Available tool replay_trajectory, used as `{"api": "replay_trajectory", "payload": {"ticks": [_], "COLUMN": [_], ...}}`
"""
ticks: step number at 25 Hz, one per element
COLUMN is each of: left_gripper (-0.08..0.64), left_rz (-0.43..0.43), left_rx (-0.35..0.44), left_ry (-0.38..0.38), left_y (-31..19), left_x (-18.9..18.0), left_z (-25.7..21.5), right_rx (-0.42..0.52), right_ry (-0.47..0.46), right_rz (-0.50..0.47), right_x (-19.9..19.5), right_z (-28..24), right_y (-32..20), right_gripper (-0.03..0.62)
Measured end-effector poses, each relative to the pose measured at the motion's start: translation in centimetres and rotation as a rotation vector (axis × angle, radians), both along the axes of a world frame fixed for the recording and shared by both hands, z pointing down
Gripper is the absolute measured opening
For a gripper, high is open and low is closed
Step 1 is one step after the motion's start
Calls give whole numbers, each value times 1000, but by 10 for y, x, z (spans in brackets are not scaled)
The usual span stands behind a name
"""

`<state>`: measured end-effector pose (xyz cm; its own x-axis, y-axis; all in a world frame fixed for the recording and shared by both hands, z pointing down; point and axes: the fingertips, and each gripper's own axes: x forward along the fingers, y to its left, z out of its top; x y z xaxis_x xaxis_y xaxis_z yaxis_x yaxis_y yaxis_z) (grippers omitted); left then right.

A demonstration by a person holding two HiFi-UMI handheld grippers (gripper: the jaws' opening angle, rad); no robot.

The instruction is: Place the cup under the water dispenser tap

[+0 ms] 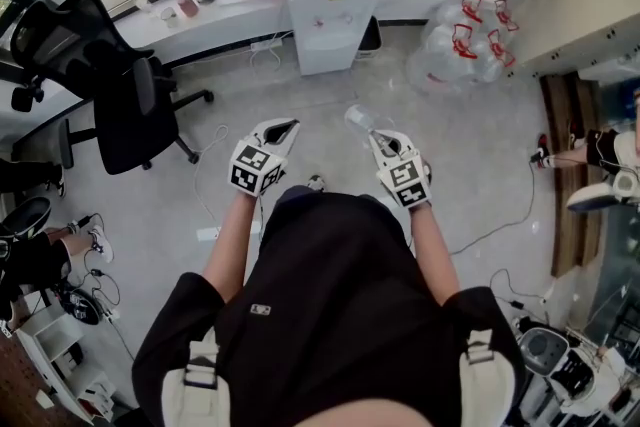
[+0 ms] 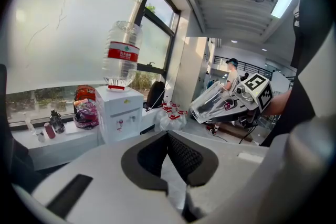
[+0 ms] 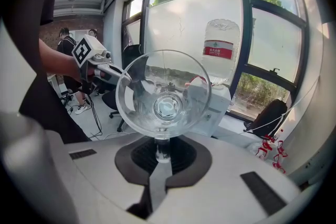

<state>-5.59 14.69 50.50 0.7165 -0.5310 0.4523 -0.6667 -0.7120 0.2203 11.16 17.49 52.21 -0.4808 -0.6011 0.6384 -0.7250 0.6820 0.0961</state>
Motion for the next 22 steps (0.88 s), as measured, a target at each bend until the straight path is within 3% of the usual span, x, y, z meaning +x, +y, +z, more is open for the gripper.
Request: {"api": "replay_trajectory", "payload": {"ticks": [22], "left_gripper": [0], "left_rz": [-90], "left_rx": [-19], "left_ry": [-3], "left_y": [3], "left_x": [-41], "left_z": [9], "right_rx": [-12], "right_ry": [-2], "right_rz": [-81], "right_x": [-36], "right_z": [13], "right_y": [-21], "right_gripper": [-3]}}
